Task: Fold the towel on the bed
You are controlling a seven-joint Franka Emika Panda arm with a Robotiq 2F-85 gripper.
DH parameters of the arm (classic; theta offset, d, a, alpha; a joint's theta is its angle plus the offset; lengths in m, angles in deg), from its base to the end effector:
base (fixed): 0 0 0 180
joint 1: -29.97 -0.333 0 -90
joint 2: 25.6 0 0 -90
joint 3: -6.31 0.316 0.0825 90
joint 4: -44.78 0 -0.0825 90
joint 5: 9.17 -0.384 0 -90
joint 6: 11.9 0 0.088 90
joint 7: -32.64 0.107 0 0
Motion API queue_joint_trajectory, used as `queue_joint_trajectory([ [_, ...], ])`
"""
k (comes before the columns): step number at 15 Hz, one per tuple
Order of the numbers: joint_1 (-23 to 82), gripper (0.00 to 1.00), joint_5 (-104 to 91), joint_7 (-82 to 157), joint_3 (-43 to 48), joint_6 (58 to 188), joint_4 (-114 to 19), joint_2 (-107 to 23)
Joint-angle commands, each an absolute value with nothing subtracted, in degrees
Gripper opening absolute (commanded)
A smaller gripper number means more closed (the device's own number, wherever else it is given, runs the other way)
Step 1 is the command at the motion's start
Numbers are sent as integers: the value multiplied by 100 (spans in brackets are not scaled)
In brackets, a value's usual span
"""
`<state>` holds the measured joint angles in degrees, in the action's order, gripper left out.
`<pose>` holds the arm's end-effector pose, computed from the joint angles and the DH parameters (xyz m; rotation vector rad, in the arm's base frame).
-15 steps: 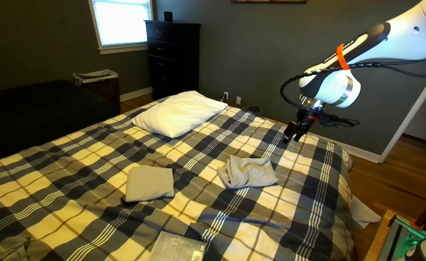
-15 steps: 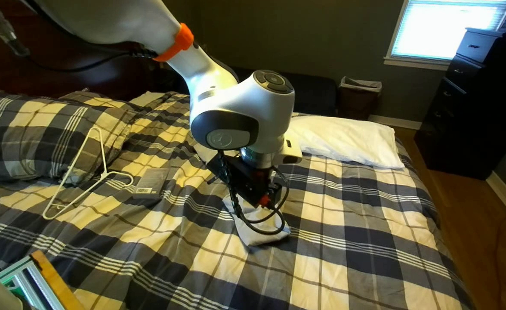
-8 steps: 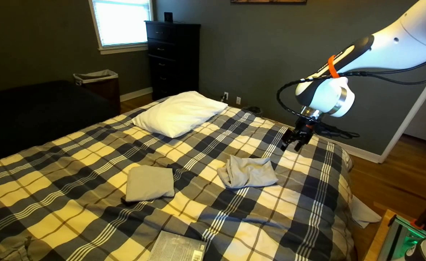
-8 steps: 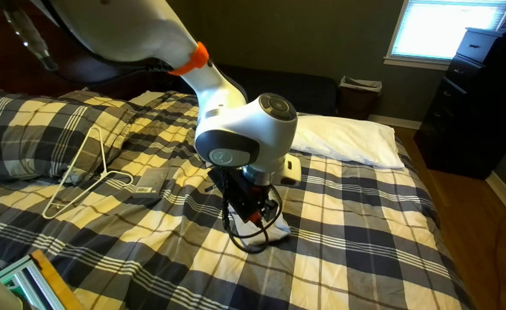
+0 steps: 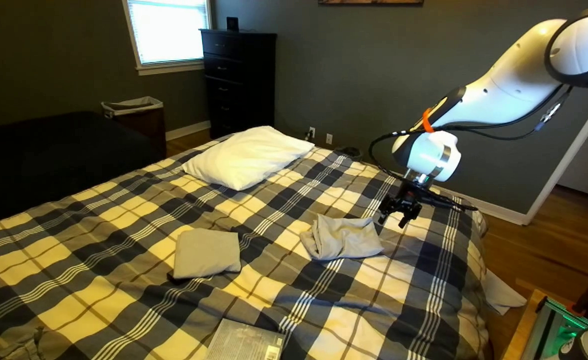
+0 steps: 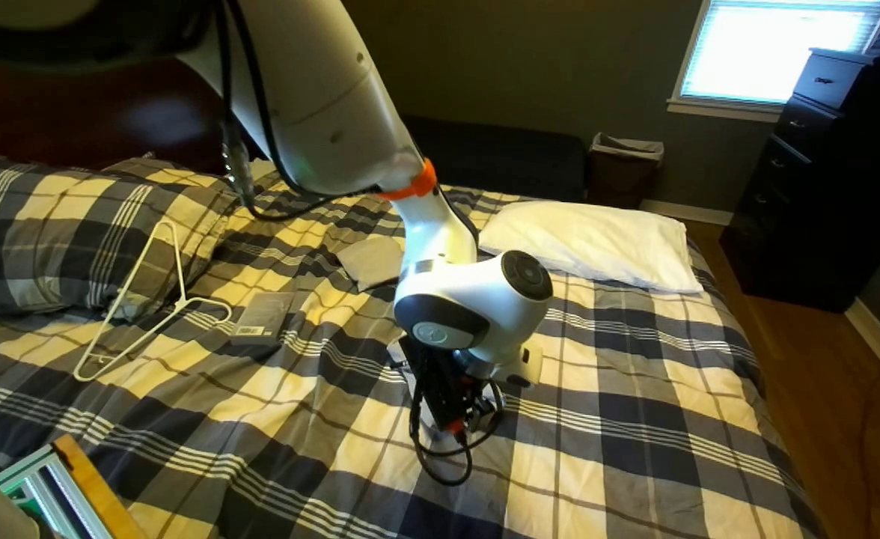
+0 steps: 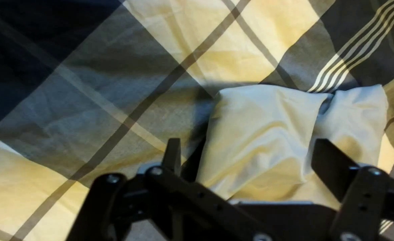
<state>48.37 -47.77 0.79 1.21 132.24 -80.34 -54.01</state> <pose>0.4885 -0.2207 0.1452 -2.7422 0.5966 -0.0199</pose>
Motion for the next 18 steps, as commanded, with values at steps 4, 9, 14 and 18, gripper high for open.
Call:
queue_joint_trajectory([
  [4, 5379, 100, -4509, 305, 496, 12564, -6487, -6911],
  [9, 5469, 100, -4626, 83, 645, 12936, -6654, -6865],
  [14, 5923, 100, -5020, -466, 1057, 13208, -6441, -7249],
  [18, 6301, 100, -5229, -1067, 1356, 13234, -6132, -7668],
])
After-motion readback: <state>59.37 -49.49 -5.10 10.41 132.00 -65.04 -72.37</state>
